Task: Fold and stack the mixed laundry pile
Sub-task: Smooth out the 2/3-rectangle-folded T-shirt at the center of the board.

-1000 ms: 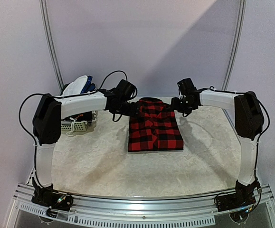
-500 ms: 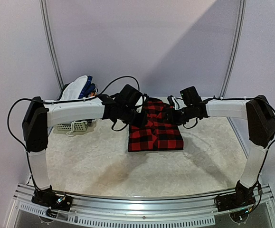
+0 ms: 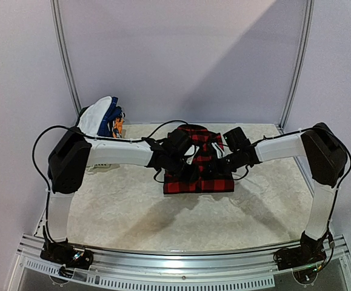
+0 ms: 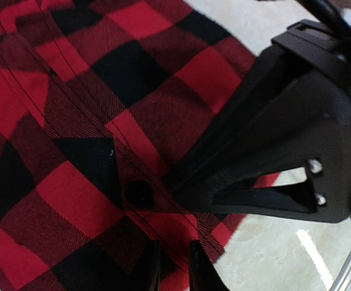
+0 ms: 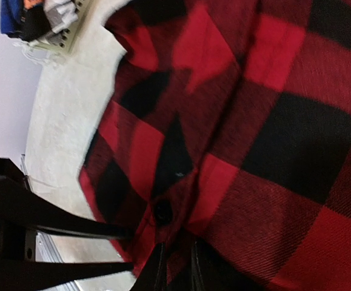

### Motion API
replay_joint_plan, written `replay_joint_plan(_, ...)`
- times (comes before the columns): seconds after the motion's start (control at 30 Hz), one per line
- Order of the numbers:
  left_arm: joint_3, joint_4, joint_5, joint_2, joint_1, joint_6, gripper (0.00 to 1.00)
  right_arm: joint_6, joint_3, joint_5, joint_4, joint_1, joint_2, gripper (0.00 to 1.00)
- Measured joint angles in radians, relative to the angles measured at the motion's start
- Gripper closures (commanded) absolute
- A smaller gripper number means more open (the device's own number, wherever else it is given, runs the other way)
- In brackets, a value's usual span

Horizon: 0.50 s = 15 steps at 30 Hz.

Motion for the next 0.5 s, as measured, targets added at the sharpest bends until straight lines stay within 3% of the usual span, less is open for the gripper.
replay_joint_plan(0.5, -0.058, 0.108, 0.013, 0.075, -0.01, -0.048, 0.86, 0.016, -0.064, -0.01, 0.092, 0.0, 0.065, 0.85)
